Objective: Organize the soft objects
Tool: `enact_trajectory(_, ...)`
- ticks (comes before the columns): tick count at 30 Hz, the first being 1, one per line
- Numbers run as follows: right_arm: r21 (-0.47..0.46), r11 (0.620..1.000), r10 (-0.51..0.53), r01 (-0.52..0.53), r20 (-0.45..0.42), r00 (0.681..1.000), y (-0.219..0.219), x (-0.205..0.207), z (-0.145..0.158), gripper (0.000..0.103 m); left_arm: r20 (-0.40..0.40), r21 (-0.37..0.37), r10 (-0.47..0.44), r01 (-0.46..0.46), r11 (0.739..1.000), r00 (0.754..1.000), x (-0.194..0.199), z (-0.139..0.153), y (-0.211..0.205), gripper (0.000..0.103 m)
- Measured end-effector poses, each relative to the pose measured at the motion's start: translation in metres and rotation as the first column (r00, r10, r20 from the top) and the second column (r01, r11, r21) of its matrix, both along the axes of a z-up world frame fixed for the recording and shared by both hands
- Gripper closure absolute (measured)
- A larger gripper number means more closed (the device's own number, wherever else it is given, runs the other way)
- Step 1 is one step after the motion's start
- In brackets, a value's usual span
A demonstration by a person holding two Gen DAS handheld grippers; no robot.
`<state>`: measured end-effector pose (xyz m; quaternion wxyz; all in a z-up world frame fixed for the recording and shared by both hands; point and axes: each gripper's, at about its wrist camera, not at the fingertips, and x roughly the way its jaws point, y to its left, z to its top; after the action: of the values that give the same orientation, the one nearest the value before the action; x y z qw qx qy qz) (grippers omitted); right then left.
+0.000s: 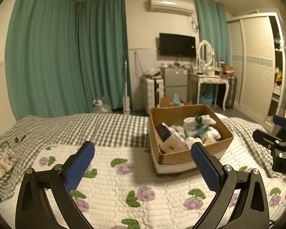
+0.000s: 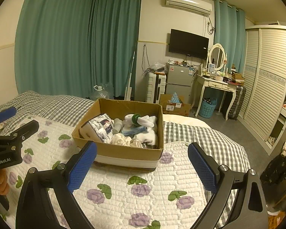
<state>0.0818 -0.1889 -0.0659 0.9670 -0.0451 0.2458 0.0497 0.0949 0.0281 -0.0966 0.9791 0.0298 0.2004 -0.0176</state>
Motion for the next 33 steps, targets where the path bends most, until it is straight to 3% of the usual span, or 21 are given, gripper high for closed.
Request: enact_trajectory(33,-0.013,1.000,0.001,-0.001,-0.001,1.000,-0.0064,-0.0008,-0.0004,0.006,-0.012,0.000,0.013,-0.013,1.000,1.000,-0.0016,-0.0014,-0.0030,0.001)
